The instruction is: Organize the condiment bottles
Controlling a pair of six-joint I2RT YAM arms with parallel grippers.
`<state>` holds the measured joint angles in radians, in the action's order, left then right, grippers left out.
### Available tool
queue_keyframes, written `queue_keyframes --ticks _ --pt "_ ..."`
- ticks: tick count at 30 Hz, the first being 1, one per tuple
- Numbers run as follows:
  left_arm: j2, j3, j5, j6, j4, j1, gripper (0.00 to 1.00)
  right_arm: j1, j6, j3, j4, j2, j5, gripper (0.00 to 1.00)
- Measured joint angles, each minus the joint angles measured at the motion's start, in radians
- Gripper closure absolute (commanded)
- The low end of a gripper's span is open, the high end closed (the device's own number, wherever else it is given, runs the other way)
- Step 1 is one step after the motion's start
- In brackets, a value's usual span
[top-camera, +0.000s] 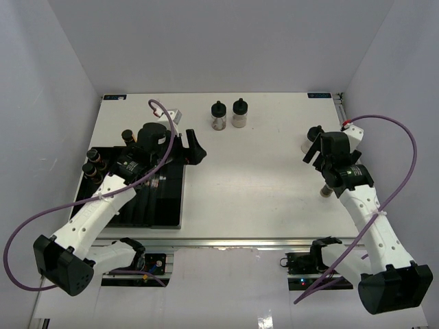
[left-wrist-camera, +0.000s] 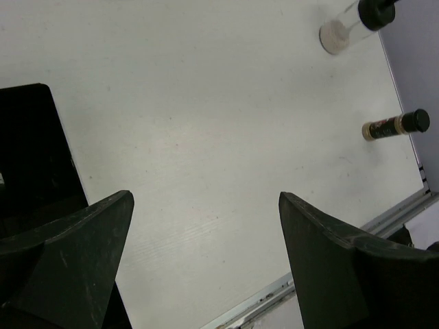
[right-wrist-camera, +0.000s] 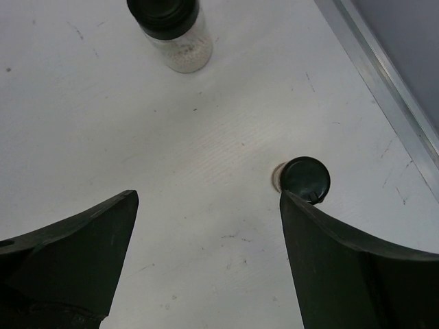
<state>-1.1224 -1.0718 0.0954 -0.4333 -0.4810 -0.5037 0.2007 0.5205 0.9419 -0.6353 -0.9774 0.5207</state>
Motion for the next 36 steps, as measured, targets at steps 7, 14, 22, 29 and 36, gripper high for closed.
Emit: queue_keyframes --ticks 7,14,22,29,36 --pt "0.009 0.004 -0.005 0.002 -0.009 -0.018 0.02 -0.131 0.07 -0.182 0.096 0.018 0.024 0.01" --pt "0.017 0.057 -0.012 -0.02 0.0 -0.018 0.02 -0.21 0.061 -0.233 0.219 -0.027 -0.014 0.01" --pt "0.031 0.117 -0.012 -0.03 -0.004 -0.018 0.02 -0.257 0.034 -0.239 0.314 -0.145 -0.047 0.09" --pt "0.057 0.117 -0.012 -0.025 -0.004 -0.018 0.02 -0.266 0.036 -0.271 0.364 -0.179 -0.034 0.15" --pt "0.072 0.117 -0.009 -0.019 -0.004 -0.018 0.02 -0.278 0.047 -0.294 0.379 -0.211 -0.024 0.29"
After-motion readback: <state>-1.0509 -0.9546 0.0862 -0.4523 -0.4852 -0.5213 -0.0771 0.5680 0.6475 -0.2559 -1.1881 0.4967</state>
